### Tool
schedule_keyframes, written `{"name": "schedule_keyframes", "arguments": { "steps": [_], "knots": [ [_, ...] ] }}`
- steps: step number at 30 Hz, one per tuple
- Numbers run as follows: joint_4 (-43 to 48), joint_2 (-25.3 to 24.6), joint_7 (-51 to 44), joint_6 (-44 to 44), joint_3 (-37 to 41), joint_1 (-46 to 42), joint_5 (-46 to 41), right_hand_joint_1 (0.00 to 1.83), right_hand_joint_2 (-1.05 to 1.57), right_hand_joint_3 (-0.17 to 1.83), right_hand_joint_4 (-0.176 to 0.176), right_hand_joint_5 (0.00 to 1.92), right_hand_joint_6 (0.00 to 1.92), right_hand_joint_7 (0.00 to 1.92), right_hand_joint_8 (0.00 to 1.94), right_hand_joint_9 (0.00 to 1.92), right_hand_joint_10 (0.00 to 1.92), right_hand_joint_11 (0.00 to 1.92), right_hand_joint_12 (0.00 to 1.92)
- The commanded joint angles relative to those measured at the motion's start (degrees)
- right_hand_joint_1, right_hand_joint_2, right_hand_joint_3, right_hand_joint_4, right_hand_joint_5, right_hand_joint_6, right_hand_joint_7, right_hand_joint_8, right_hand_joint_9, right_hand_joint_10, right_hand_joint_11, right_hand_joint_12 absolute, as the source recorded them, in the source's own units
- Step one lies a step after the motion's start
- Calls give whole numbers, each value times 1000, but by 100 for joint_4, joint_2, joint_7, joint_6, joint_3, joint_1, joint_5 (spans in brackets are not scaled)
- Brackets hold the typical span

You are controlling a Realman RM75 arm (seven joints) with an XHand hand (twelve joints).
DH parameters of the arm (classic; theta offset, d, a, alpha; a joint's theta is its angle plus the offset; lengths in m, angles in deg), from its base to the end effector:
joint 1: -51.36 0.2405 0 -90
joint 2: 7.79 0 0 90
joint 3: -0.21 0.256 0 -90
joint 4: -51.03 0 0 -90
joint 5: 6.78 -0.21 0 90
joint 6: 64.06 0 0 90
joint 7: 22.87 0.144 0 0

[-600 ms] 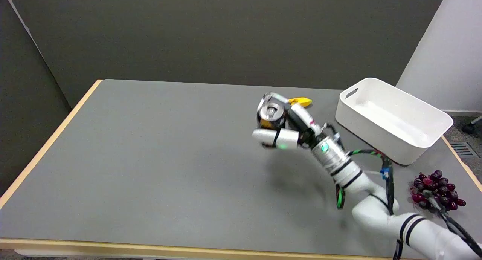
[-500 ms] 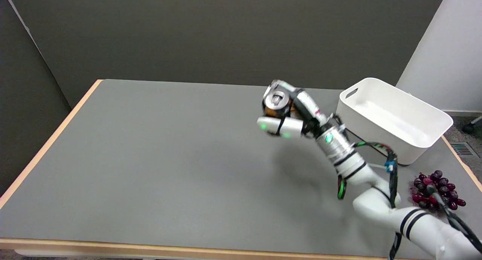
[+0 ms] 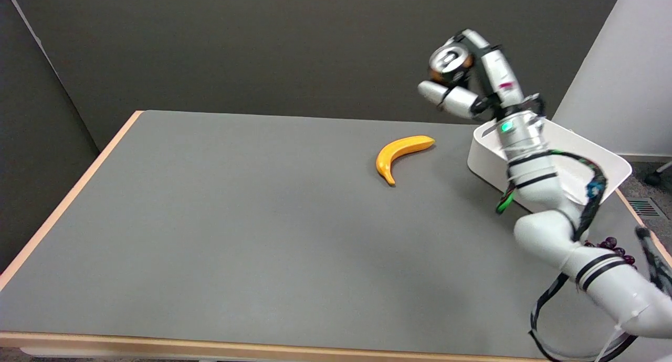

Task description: Place the black can into the white box.

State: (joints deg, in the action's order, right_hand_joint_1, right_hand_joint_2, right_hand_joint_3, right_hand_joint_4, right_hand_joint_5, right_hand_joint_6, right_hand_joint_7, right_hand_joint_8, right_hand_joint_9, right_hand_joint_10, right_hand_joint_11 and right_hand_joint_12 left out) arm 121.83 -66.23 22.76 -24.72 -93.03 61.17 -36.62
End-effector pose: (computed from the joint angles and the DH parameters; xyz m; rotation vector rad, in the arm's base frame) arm -0.1706 -0.3660 0.4134 1.5636 -0.1222 0.9970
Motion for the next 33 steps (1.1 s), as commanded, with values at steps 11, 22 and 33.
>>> {"name": "schedule_keyframes", "arguments": {
  "steps": [11,22,33],
  "knots": [
    [-240,702,-4525,194,725,-1001,-3720,1173,1281,56,-176,465,1557,813,1475,744,1366,577,1857],
    [-1073,684,-4525,241,221,-883,-4240,1172,1285,51,-176,460,1558,812,1480,738,1369,558,1862],
    [-1025,712,-4469,165,141,-890,-4171,680,731,927,-95,176,689,319,494,242,727,58,1138]
  ]
}}
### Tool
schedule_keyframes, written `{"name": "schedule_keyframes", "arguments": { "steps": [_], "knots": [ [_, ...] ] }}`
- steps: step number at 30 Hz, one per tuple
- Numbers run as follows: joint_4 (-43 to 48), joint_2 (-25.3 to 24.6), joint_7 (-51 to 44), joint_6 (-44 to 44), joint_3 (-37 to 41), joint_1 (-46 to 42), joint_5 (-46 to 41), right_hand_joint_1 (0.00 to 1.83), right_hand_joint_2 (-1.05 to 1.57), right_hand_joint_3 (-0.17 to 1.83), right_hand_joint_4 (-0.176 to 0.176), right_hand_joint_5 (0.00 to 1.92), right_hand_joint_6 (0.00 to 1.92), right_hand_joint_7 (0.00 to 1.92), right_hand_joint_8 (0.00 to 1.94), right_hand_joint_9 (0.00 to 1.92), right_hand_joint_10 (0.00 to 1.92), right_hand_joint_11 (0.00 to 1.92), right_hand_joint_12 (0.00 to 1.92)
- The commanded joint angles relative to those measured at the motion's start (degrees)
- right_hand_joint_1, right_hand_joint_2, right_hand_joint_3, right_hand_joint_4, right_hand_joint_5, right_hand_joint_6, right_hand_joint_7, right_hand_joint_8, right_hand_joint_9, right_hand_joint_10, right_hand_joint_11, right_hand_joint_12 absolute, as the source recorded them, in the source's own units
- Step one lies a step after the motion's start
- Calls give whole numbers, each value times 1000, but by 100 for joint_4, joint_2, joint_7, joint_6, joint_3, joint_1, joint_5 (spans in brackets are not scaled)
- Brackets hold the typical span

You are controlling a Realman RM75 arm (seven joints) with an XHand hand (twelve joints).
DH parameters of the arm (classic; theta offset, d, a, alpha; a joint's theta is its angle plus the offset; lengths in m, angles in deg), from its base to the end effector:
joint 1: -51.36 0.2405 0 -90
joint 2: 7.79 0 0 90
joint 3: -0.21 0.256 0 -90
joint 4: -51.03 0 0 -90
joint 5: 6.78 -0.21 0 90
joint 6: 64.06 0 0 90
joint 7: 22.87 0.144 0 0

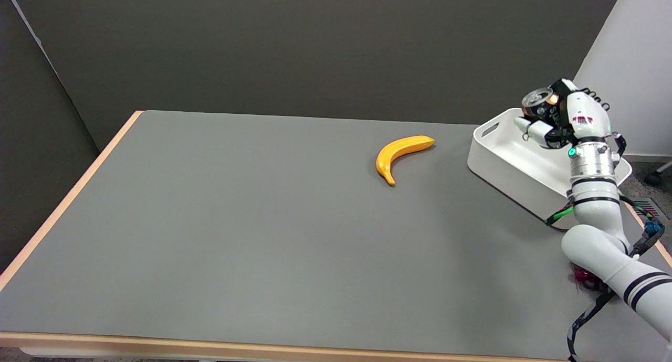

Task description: Place the black can into the white box.

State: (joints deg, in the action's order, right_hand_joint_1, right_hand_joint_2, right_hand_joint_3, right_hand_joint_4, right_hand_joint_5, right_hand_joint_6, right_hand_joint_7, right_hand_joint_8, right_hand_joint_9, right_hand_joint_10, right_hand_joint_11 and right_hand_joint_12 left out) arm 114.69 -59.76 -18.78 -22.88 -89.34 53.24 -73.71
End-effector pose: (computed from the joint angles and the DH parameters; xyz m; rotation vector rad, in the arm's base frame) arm -0.2215 -0.3085 0.5353 1.0127 0.0414 0.6458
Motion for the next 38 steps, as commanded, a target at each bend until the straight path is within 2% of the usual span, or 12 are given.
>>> {"name": "schedule_keyframes", "arguments": {
  "steps": [1,3,5,6,8,11,24,27,30,34,38],
  "knots": [
    [-296,75,-315,-10,-242,-99,-460,479,612,939,-35,62,374,89,202,35,348,8,697],
    [-272,93,-307,10,-254,-99,-460,454,587,932,-20,42,233,3,79,-1,66,-1,442],
    [-235,108,-299,0,-290,-78,-447,375,574,872,6,29,96,-1,15,-1,9,-1,117],
    [-220,115,-299,5,-299,-65,-422,354,572,860,11,21,61,-1,-1,-1,-1,-1,27],
    [-152,117,-291,24,-346,-35,-275,358,586,848,0,0,58,-1,-1,-1,-1,-1,-1],
    [25,117,-218,66,-386,-35,-244,362,606,703,7,-1,42,-1,-1,-1,-1,-1,-1],
    [296,53,117,417,-605,67,-318,361,617,718,-2,-1,20,-1,-1,-1,-1,-1,-1],
    [694,73,777,651,-776,55,19,376,627,684,-6,-1,19,-1,-1,-1,-1,-1,-1],
    [1169,93,1332,884,-923,53,708,331,620,739,-8,-1,14,-1,-1,-1,-1,-1,-1],
    [1768,93,1395,1055,-1174,29,1361,290,637,716,-8,-1,82,-1,-1,-1,-1,-1,-1],
    [2136,93,1400,1333,-1566,-17,1479,267,650,726,-7,-1,131,-1,-1,-1,-1,-1,-1]
  ]
}}
